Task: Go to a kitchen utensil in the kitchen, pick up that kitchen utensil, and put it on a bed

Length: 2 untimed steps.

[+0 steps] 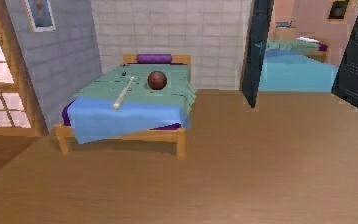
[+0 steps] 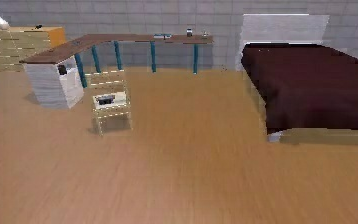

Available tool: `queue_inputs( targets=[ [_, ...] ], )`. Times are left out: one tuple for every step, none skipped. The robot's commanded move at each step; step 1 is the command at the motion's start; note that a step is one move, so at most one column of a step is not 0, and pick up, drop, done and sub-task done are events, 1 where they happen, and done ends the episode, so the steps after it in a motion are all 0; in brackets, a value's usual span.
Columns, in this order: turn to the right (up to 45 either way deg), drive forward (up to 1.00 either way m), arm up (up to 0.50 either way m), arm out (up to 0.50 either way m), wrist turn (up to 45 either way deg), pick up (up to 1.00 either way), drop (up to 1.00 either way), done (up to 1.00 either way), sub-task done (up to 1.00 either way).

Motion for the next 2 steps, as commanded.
queue_inputs(
  targets=[
    [-39.0, 0.00, 0.00, 0.00, 0.0, 0.00, 0.00, 0.00, 0.00],
    [0.0, 0.45, 0.00, 0.00, 0.0, 0.00, 0.00, 0.00, 0.00]
  ],
)
